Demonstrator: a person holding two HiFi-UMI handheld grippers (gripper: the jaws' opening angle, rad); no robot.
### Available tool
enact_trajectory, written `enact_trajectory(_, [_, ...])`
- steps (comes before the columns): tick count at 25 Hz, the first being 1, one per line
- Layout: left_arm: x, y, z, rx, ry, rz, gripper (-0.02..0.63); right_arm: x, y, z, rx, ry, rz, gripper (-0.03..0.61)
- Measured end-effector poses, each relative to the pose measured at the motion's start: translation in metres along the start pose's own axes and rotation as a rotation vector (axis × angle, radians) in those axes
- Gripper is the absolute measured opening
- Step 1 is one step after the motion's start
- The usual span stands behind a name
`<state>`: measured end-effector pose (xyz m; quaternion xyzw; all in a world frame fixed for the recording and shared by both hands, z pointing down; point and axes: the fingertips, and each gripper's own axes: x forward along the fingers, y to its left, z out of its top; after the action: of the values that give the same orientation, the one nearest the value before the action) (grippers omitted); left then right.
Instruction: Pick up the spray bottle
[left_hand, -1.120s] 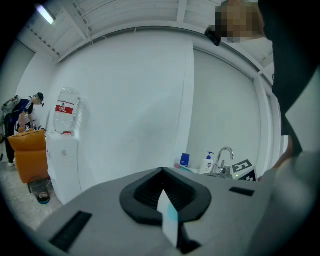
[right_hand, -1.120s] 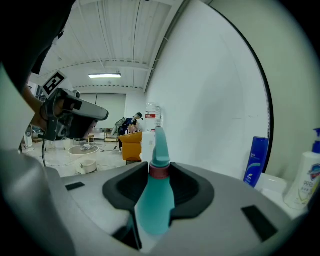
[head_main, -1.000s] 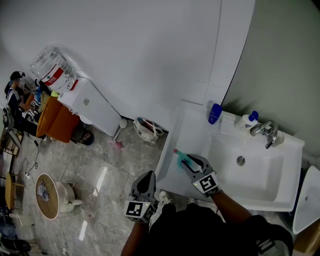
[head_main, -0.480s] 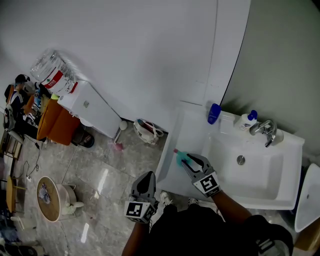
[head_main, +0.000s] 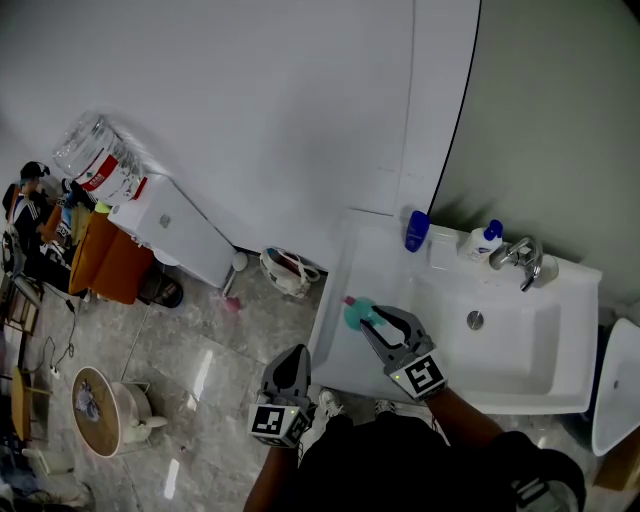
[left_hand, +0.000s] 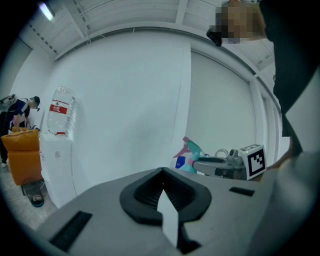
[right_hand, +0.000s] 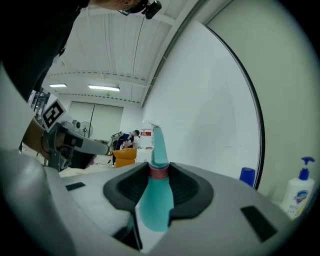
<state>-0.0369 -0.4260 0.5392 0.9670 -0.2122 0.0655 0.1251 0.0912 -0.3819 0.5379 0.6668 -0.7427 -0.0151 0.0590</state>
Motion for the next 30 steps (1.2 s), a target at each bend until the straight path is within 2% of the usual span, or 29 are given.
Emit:
enact_trajectory(3, [0.005,-0.005,0.004,-0.013,-0.007,-0.018,-0.005,-0.006,-0.004,0.023,-0.015,-0.047,-0.014,0.127])
enact_trajectory(17, [0.022,-0.016,0.015,0.028,-0.032,-0.085,-0.005,-0.04,-0.024,0.11,-0.018,-0.206,-0.134,0.127])
enact_trajectory(30, [0.031,-0.024,0.016,0.047,-0.013,-0.144,-0.005,-0.048,-0.032,0.117,-0.075,-0.2,-0.187,0.127])
